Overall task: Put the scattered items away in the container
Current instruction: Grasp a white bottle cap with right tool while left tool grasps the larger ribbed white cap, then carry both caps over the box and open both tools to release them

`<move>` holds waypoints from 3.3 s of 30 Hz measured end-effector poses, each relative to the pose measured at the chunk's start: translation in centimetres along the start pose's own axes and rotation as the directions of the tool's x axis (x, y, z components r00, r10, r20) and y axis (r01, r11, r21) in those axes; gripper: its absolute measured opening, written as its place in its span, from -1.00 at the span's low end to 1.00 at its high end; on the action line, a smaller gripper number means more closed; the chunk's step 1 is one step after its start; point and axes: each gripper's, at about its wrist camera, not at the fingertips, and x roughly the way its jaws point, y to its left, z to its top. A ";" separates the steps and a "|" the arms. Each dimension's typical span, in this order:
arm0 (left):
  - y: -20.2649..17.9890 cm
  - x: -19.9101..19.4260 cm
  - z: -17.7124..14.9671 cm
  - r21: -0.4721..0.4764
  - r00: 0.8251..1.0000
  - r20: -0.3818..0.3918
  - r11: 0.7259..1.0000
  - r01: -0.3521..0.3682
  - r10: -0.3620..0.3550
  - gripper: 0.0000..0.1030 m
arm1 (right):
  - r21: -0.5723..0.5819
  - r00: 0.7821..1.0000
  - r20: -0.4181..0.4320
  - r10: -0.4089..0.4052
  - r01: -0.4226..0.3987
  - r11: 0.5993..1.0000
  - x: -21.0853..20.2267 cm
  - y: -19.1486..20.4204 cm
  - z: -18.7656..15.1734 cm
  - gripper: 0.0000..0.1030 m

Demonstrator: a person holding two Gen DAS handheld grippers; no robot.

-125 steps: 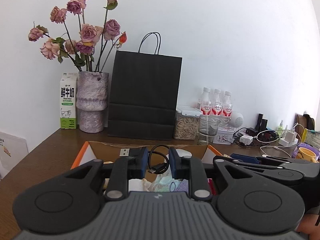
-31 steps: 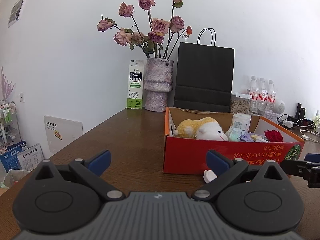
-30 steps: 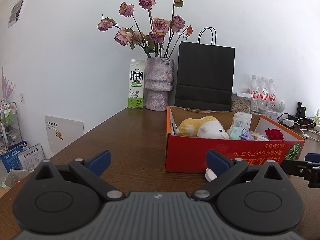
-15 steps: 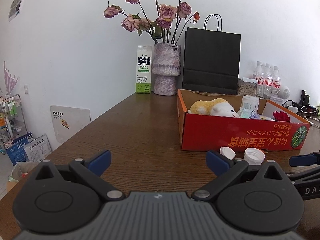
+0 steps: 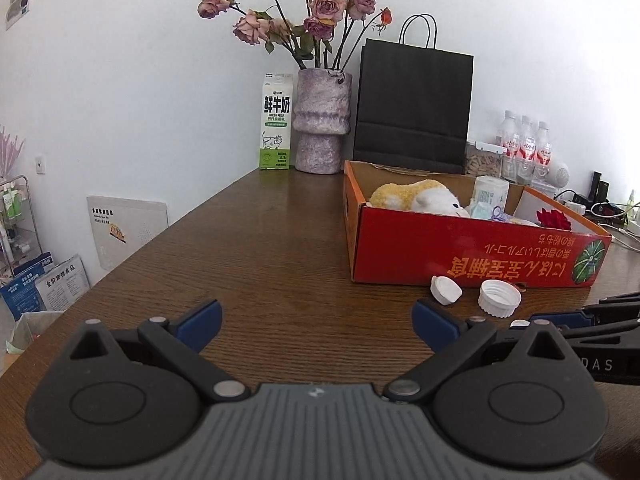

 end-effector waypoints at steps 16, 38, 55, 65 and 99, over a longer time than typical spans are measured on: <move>-6.1 1.1 1.9 0.078 0.994 -0.006 0.991 0.111 -0.111 1.00 | 0.111 0.982 0.081 -0.168 0.159 0.981 -2.7 -8.3 -0.6 -0.47; -14.0 7.8 2.0 0.120 0.970 -0.194 0.978 0.172 -0.146 0.50 | 0.202 0.975 0.135 -0.176 0.147 0.968 -3.3 -12.1 -0.8 -0.47; -13.9 8.1 2.0 0.068 0.966 -0.205 0.982 0.174 -0.157 -0.21 | 0.199 0.976 0.135 -0.170 0.142 0.970 -3.3 -12.1 -0.8 -0.47; -12.6 6.2 2.3 0.051 0.972 -0.168 0.984 0.172 -0.161 -0.21 | 0.192 0.973 0.139 -0.182 0.153 0.969 -3.3 -11.9 -0.9 -0.47; -11.1 4.5 11.6 -0.012 0.963 0.148 0.974 0.228 -0.224 -0.21 | 0.141 0.916 0.353 -0.190 0.149 0.979 -2.9 -12.2 8.6 -0.47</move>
